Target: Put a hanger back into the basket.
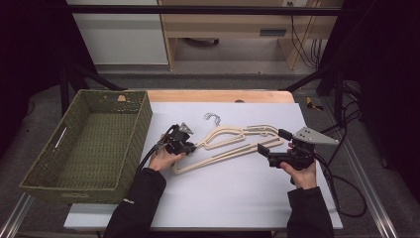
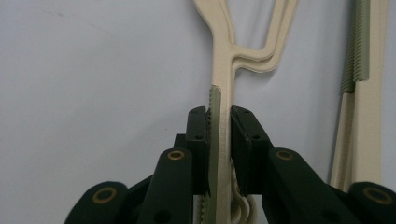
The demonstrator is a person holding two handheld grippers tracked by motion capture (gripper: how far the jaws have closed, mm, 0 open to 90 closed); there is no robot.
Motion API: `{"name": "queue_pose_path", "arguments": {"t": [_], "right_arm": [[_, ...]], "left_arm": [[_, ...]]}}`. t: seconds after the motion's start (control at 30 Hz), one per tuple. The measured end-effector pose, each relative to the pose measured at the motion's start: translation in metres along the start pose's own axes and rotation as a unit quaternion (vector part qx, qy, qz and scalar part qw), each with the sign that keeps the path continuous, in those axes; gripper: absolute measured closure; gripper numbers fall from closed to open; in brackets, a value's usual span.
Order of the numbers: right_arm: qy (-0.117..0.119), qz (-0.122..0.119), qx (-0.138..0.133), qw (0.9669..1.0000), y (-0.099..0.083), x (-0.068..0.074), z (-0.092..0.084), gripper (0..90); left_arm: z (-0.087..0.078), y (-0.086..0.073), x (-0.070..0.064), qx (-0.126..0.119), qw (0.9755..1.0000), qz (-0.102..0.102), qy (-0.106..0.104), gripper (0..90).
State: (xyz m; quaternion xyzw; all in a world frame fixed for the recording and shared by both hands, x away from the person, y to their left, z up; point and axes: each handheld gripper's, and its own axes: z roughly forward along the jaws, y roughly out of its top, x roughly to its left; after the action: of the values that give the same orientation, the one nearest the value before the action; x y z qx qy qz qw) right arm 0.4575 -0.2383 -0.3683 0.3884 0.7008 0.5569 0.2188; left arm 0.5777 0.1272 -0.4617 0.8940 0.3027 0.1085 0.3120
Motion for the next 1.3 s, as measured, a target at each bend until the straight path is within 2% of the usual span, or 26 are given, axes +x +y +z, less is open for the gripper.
{"name": "queue_pose_path", "arguments": {"t": [0.07, 0.3, 0.57, 0.73, 0.87, 1.17, 1.3], "right_arm": [[0.0, 0.0, 0.001, 1.0, 0.0, 0.0, 0.0, 3.3], [0.001, 0.0, 0.001, 1.0, 0.0, 0.0, 0.001, 3.3], [-0.001, -0.001, 0.002, 1.0, -0.001, 0.0, 0.002, 3.8], [0.002, -0.001, 0.003, 1.0, -0.001, 0.001, 0.002, 3.8], [0.002, -0.001, 0.003, 1.0, -0.001, 0.0, 0.002, 3.7], [0.003, 0.0, 0.002, 1.0, -0.001, 0.0, 0.002, 3.7], [0.002, 0.001, 0.002, 1.0, -0.001, 0.001, 0.002, 3.7]], "left_arm": [[-0.001, 0.0, 0.0, -0.002, 1.0, -0.005, -0.001, 77.6], [-0.006, 0.002, -0.003, -0.002, 1.0, 0.002, -0.005, 78.6], [-0.013, 0.006, -0.008, -0.021, 0.9998, 0.004, -0.003, 78.9], [-0.002, 0.003, -0.009, 0.008, 0.9998, 0.014, 0.008, 78.8], [-0.002, 0.002, -0.008, 0.003, 0.9998, 0.014, 0.012, 78.7], [-0.002, 0.001, -0.005, -0.007, 1.0, -0.004, 0.005, 76.6], [-0.002, 0.001, -0.004, -0.005, 1.0, -0.006, -0.001, 76.2]]}}
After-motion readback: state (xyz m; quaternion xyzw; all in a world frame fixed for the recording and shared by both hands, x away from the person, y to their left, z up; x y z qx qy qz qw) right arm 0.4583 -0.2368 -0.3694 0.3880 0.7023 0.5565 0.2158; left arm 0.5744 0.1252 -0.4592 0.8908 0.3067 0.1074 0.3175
